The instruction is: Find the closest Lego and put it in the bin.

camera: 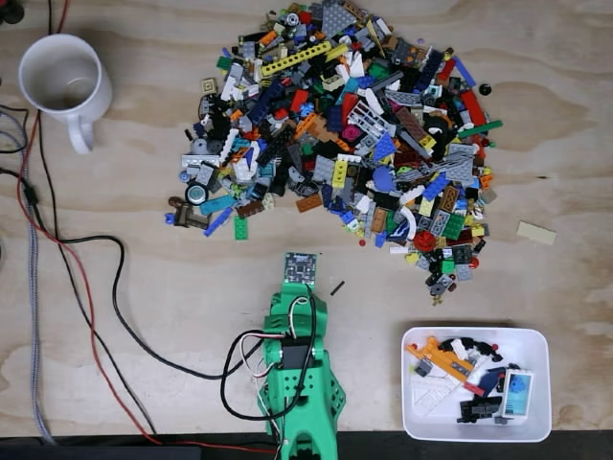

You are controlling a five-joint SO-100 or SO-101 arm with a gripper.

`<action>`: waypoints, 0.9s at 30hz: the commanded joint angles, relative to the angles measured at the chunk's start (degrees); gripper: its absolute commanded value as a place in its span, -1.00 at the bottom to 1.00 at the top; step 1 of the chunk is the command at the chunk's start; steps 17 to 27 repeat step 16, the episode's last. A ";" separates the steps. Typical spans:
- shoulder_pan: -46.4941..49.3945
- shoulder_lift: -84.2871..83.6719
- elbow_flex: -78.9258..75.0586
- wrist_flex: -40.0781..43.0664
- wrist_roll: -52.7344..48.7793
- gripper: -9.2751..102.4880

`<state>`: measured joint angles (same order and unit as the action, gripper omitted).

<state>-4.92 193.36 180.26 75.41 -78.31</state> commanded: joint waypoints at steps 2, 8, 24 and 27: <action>-0.26 0.00 0.00 0.62 1.76 -0.84; 0.62 0.00 0.00 0.53 1.05 -0.84; 0.88 0.00 0.00 0.26 0.97 -0.84; 0.88 0.00 0.00 0.26 0.97 -0.84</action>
